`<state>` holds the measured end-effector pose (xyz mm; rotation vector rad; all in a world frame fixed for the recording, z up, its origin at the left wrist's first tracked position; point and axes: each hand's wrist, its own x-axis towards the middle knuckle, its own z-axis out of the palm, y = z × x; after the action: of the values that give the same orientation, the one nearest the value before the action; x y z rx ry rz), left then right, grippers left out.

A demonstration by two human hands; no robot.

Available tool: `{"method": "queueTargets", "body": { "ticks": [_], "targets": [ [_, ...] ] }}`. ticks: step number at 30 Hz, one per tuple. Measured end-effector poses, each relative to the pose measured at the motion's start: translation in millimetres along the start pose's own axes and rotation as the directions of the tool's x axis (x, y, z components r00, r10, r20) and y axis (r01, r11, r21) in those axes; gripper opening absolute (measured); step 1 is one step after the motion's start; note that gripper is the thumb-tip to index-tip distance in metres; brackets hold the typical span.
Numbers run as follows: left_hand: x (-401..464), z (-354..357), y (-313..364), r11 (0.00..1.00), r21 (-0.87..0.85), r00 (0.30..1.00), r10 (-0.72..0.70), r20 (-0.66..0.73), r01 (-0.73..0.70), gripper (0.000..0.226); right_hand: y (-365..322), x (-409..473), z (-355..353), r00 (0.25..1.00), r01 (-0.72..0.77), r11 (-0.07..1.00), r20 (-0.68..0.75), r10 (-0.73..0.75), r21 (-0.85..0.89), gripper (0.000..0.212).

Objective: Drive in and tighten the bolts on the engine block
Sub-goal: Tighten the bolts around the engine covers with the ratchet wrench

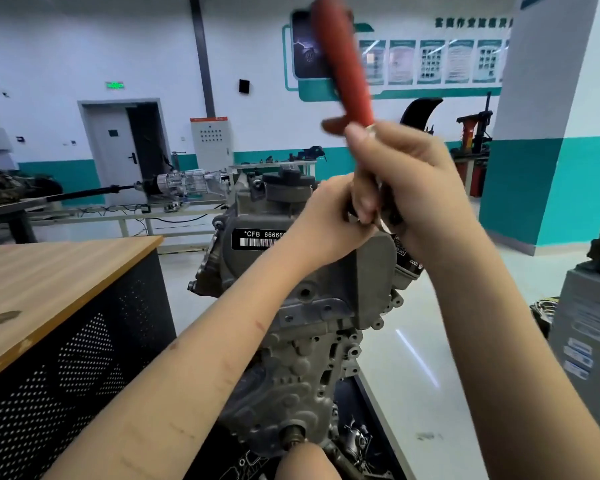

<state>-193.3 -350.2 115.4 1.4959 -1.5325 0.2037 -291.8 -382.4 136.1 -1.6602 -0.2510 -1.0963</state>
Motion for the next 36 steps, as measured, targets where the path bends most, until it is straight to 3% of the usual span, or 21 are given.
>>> {"method": "queueTargets", "body": {
  "ticks": [1,3,6,9,12,14,15,16,18,21,23,25,27,30,32,34,36],
  "targets": [
    [-0.7,2.1,1.8,0.999,-0.036,0.999,0.002,-0.05,-0.004,0.026,3.8,0.2,3.5,0.99,0.024,0.986,-0.143,-0.001,0.164,0.015],
    [-1.9,12.4,2.1,0.995,-0.095,0.982,-0.003,-0.186,-0.015,0.022,6.3,0.5,10.1,0.882,0.119,0.908,-0.463,0.09,0.402,0.019],
    [-3.0,26.2,0.2,0.994,-0.096,0.959,0.019,-0.284,-0.048,0.019,8.4,1.9,10.2,0.781,0.2,0.806,-0.587,0.211,0.557,0.022],
    [5.1,28.6,-2.3,0.999,-0.043,0.969,0.02,-0.246,-0.031,0.027,10.3,0.9,4.4,0.86,0.115,0.897,-0.494,0.124,0.426,0.02],
    [7.2,21.4,-7.8,0.996,0.061,0.985,0.081,-0.15,-0.072,0.036,4.7,1.3,-9.2,0.986,0.032,0.998,-0.167,-0.023,0.047,0.022],
    [5.8,16.0,-9.2,0.992,0.061,0.992,0.111,-0.066,-0.107,0.03,0.1,2.7,-14.6,0.998,-0.009,0.985,0.059,0.02,-0.171,0.031],
    [5.2,14.4,-8.6,0.991,0.067,0.992,0.116,-0.054,-0.113,0.029,-0.8,2.6,-14.0,0.995,-0.014,0.981,0.092,0.032,-0.195,0.029],
    [5.0,14.7,-8.5,0.99,0.083,0.99,0.12,-0.075,-0.113,0.033,-0.4,2.3,-11.5,0.998,-0.008,0.99,0.057,0.016,-0.144,0.023],
    [3.8,18.6,-9.1,0.993,0.065,0.979,0.108,-0.172,-0.098,0.036,3.2,0.1,-2.3,0.986,0.032,0.993,-0.164,-0.012,0.115,0.016],
    [0.3,25.5,-6.0,0.994,-0.05,0.962,0.079,-0.262,-0.096,0.025,8.9,-0.6,7.8,0.837,0.153,0.881,-0.532,0.125,0.448,0.029],
    [1.0,27.2,-4.7,0.994,-0.033,0.962,0.088,-0.259,-0.1,0.025,7.5,0.9,8.1,0.774,0.192,0.814,-0.595,0.218,0.548,0.037],
    [4.5,26.1,-3.2,0.994,-0.034,0.965,0.092,-0.247,-0.103,0.03,7.7,2.8,6.8,0.79,0.168,0.815,-0.57,0.225,0.555,0.041],
    [7.3,25.0,-3.4,0.995,-0.044,0.973,0.077,-0.216,-0.088,0.027,8.1,2.1,4.5,0.863,0.091,0.891,-0.481,0.152,0.444,0.041],
    [4.4,20.6,-5.9,0.996,0.041,0.989,0.084,-0.119,-0.079,0.014,3.6,0.2,-5.8,0.989,-0.026,1.0,-0.144,0.027,0.009,0.036],
    [2.2,12.9,-6.4,0.998,-0.002,0.997,0.064,-0.041,-0.064,0.01,-1.5,-0.7,-9.2,0.993,-0.039,0.973,0.1,0.064,-0.229,0.028],
    [3.1,7.7,-5.9,0.998,0.032,0.998,0.058,0.038,-0.059,0.014,-2.1,-1.4,-4.5,0.996,-0.019,0.983,0.077,0.033,-0.18,0.023],
    [4.6,9.2,-8.3,0.995,0.042,0.996,0.088,-0.021,-0.087,0.021,1.1,-1.4,3.5,0.98,0.023,0.993,-0.199,0.001,0.118,0.027]
  ]
}}
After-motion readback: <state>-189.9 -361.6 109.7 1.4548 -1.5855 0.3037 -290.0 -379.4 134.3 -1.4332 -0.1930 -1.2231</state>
